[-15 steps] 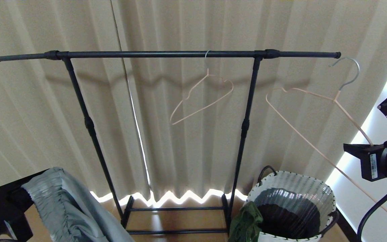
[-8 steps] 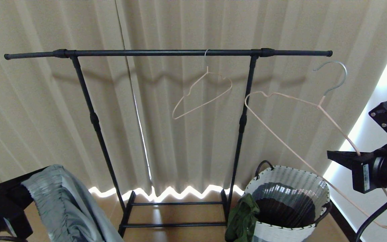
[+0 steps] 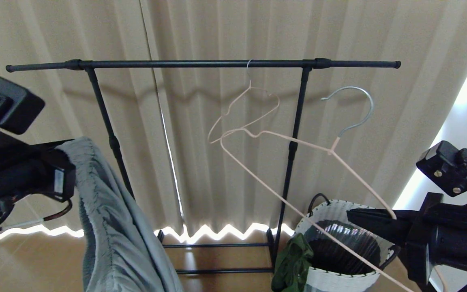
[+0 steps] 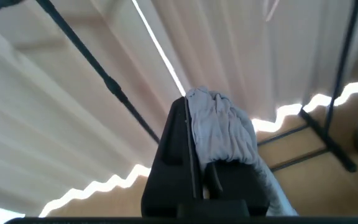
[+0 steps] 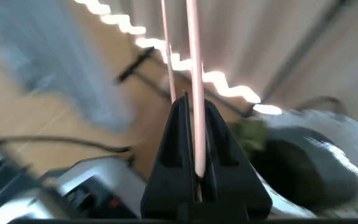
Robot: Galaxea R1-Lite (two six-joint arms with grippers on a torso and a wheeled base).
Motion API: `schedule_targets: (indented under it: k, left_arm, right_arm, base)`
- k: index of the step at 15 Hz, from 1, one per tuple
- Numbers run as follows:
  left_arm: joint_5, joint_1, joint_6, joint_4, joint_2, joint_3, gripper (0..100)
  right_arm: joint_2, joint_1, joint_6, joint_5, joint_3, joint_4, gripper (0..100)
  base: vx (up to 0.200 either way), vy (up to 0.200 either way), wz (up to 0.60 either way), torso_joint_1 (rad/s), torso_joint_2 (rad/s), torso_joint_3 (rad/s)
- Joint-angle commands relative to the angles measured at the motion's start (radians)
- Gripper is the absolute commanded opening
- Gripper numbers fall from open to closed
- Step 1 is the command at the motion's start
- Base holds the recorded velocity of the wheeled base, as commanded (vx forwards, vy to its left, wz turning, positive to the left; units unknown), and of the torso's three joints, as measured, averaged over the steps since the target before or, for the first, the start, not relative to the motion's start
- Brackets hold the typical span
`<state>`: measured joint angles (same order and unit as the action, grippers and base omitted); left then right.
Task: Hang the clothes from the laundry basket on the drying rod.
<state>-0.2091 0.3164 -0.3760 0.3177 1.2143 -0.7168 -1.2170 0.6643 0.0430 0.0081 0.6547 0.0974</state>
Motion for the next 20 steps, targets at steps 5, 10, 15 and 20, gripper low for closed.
schedule_targets:
  k: [5,10,15,20]
  left_arm:
    - [-0.184,0.087,0.043,-0.078,0.337,-0.289,0]
    - [-0.203,0.102,0.201,-0.124,0.441,-0.395,0]
    - [-0.262,0.139,0.227,-0.12,0.453,-0.409,0]
    - [-0.308,0.151,0.221,-0.137,0.436,-0.405,0]
  right_arm:
    - [-0.058,0.107,0.0,0.098,0.005,0.004,0]
    - [-0.156,0.167,-0.003,0.095,0.011,0.128,0]
    - [-0.226,0.172,0.021,0.092,0.051,0.128,0]
    - [-0.311,0.172,0.103,0.036,0.149,0.128,0]
  base:
    - [0.0,0.0,0.0,0.0,0.0,0.0]
    - [0.0,0.0,0.0,0.0,0.0,0.0]
    - [0.0,0.0,0.0,0.0,0.0,0.0]
    - [0.0,0.0,0.0,0.0,0.0,0.0]
